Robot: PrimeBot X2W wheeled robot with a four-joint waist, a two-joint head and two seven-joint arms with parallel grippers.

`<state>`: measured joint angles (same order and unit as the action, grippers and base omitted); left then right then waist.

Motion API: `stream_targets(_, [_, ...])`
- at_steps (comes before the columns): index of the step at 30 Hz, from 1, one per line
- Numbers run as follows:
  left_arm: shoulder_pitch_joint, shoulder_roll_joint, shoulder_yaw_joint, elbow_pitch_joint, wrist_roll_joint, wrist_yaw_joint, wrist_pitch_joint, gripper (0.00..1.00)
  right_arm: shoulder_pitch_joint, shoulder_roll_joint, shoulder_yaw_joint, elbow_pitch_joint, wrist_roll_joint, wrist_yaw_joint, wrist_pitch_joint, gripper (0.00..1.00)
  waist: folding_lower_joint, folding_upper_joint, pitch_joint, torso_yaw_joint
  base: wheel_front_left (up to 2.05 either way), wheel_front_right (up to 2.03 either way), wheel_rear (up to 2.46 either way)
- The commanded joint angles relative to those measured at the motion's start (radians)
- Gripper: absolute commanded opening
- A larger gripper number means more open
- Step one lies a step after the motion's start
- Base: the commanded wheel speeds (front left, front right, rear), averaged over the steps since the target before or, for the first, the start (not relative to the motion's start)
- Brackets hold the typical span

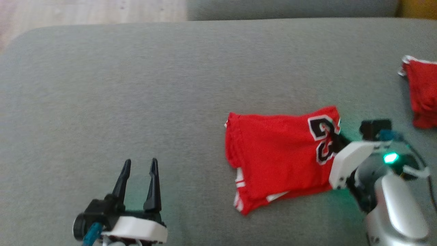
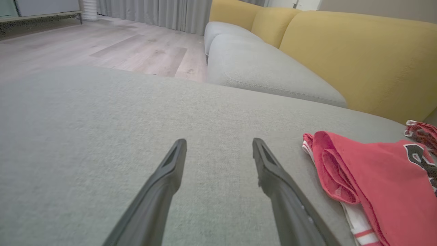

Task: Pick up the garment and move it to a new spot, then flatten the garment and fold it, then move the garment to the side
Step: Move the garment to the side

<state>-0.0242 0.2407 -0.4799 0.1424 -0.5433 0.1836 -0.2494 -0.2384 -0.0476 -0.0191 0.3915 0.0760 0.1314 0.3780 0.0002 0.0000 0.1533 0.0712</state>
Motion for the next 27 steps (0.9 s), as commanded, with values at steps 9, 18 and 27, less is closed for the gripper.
stream_targets(9, [-0.108, 0.022, 0.041, -0.059, 0.042, -0.009, -0.006, 1.0, -0.132, -0.062, -0.038, -0.108, 0.011, -0.001, -0.049, 0.0, -0.0002, 0.0, 0.1, -0.25, 0.0, 0.0, 0.0])
stream_targets(18, [-0.149, 0.095, 0.042, -0.134, 0.08, 0.008, 0.069, 1.0, -0.228, -0.021, -0.041, -0.104, 0.047, -0.001, -0.123, 0.0, -0.0002, 0.0, 0.193, -0.476, 0.0, 0.0, 0.0])
stream_targets(27, [-0.136, 0.112, 0.033, -0.157, 0.081, 0.017, 0.095, 1.0, -0.3, -0.007, 0.027, -0.081, 0.069, -0.001, -0.156, 0.0, -0.0002, 0.0, 0.173, -0.478, 0.0, 0.0, 0.0])
